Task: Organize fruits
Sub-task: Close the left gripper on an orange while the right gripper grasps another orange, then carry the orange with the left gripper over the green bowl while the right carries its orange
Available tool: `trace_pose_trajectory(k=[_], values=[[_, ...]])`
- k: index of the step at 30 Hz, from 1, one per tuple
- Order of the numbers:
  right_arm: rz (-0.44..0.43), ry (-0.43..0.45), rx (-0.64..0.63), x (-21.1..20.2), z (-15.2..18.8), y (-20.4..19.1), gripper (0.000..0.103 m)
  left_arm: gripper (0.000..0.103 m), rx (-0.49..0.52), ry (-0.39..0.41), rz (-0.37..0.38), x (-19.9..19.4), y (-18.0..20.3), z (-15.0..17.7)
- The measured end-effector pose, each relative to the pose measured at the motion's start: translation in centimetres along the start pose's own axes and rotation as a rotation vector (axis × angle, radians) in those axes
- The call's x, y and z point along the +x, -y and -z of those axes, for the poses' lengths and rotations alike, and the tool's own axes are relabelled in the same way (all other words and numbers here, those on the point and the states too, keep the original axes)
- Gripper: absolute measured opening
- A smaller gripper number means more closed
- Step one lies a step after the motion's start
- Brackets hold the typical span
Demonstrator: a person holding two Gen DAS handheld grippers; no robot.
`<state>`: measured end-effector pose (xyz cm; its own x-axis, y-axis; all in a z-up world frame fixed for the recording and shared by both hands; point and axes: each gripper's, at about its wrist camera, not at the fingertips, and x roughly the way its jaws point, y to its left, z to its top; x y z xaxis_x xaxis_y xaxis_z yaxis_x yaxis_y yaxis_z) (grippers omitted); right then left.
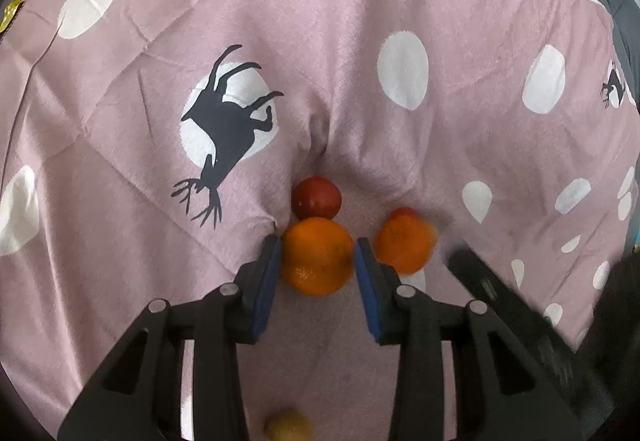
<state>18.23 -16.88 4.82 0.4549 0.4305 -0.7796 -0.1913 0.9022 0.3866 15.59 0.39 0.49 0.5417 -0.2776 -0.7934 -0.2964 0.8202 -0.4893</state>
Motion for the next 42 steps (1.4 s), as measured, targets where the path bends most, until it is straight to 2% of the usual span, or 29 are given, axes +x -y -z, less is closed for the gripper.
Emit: trace_pose_trajectory(k=[4, 7, 9, 11, 12, 14, 15, 16, 18, 20, 24, 27, 30, 33, 36, 42], values=[[0.074, 0.037, 0.037, -3.1, 2.4, 1.4, 0.015, 0.039, 0.006, 0.001, -0.001, -0.1, 0.0, -0.3], [0.037, 0.01, 0.124, -3.6, 4.2, 3.7, 0.015, 0.046, 0.042, -0.009, -0.008, -0.2, 0.9, -0.2], [0.034, 0.006, 0.175, -4.1, 5.0, 5.1, 0.015, 0.056, 0.063, -0.014, -0.009, 0.2, 1.7, -0.3], [0.019, 0.004, 0.182, -4.1, 4.8, 5.7, 0.016, 0.056, 0.063, -0.006, -0.027, 0.4, 1.9, -0.2], [0.006, 0.01, 0.187, -4.0, 4.6, 5.8, 0.019, 0.056, 0.059, -0.001, -0.03, 0.4, 2.0, -0.2], [-0.024, 0.008, 0.2, -3.4, 4.9, 5.1, 0.035, 0.055, 0.069, 0.004, -0.042, 0.6, 2.2, -0.3], [-0.042, -0.001, 0.204, -3.2, 4.9, 4.9, 0.048, 0.054, 0.088, 0.005, -0.053, 0.8, 2.5, -0.3], [-0.058, -0.014, 0.206, -2.8, 5.0, 4.7, 0.05, 0.054, 0.107, 0.006, -0.063, 1.0, 2.7, -0.2], [-0.058, -0.026, 0.199, -2.1, 5.2, 4.2, 0.05, 0.052, 0.127, 0.015, -0.08, 1.2, 3.0, 0.0], [-0.034, -0.046, 0.171, -1.1, 5.2, 3.5, 0.05, 0.043, 0.126, 0.015, -0.095, 1.4, 2.9, 0.1], [-0.007, -0.063, 0.146, 0.4, 5.3, 2.7, 0.05, 0.044, 0.046, -0.027, 0.005, 2.2, 1.3, -0.2], [0.022, -0.067, 0.132, 1.7, 5.2, 2.5, 0.043, 0.045, 0.028, -0.043, 0.031, 2.3, 0.9, -0.2], [0.018, -0.064, 0.134, 2.0, 5.4, 2.3, 0.042, 0.047, 0.065, -0.054, 0.014, 2.3, 1.2, -0.1], [0.018, -0.069, 0.134, 1.4, 5.7, 2.4, 0.042, 0.048, 0.112, -0.047, -0.043, 2.7, 2.4, 0.4], [0.035, -0.039, 0.152, 0.0, 6.0, 3.2, 0.042, 0.047, 0.136, -0.032, -0.08, 3.1, 3.1, 0.8], [0.075, 0.033, 0.172, -3.0, 5.7, 4.8, 0.042, 0.045, 0.097, -0.029, -0.088, 2.7, 2.8, 1.2]])
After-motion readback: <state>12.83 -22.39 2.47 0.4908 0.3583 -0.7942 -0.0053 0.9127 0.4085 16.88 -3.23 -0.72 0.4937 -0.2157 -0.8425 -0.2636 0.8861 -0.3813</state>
